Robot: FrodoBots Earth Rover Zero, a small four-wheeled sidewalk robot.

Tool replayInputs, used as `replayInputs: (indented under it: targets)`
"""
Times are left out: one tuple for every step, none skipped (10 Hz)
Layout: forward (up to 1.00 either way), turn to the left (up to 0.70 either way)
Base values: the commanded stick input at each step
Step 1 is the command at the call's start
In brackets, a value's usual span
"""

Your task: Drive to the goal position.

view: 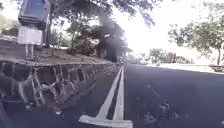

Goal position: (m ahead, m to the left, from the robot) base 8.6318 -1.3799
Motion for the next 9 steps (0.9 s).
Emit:
replayInputs:
  targets:
    - [1.0, 0.0]
    - [1.0, 0.0]
    - [1.0, 0.0]
    - [1.0, 0.0]
    - [1.0, 0.0]
    - [1.0, 0.0]
    - [1.0, 0.0]
    - [1.0, 0.0]
    - [1.0, 0.0]
